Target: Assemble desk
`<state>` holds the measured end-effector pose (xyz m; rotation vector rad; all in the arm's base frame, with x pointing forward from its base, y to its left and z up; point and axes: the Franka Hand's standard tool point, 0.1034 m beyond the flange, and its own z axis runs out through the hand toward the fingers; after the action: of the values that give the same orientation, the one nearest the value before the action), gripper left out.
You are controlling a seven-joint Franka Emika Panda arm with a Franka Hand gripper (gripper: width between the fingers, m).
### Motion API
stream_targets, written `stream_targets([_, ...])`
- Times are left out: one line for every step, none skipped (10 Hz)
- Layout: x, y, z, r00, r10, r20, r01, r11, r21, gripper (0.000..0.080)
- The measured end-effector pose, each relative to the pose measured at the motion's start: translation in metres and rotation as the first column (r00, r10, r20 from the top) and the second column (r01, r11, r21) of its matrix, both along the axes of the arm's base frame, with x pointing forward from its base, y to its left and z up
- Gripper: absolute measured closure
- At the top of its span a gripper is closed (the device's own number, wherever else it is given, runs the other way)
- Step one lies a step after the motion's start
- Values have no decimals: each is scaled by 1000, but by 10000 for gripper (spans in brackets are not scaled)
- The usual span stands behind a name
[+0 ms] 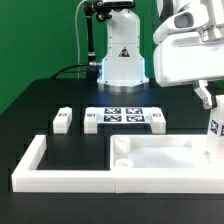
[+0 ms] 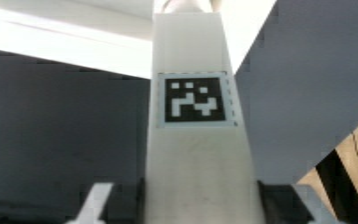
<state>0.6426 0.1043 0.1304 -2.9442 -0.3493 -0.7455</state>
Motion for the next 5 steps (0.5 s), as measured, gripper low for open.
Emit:
stream_targets([0, -1, -5, 1000, -2, -6, 2, 1000, 0, 508])
stream_targets([-1, 0, -10, 1000, -1, -8, 1, 1000, 0, 508])
stream_targets([0, 0, -10, 1000, -3, 4, 3, 1000, 0, 508])
stream_targets([2, 0, -10, 1000, -6, 28, 6, 1000, 1, 508])
stream_targets([1, 0, -10, 999, -7, 41, 7, 1000, 1, 508])
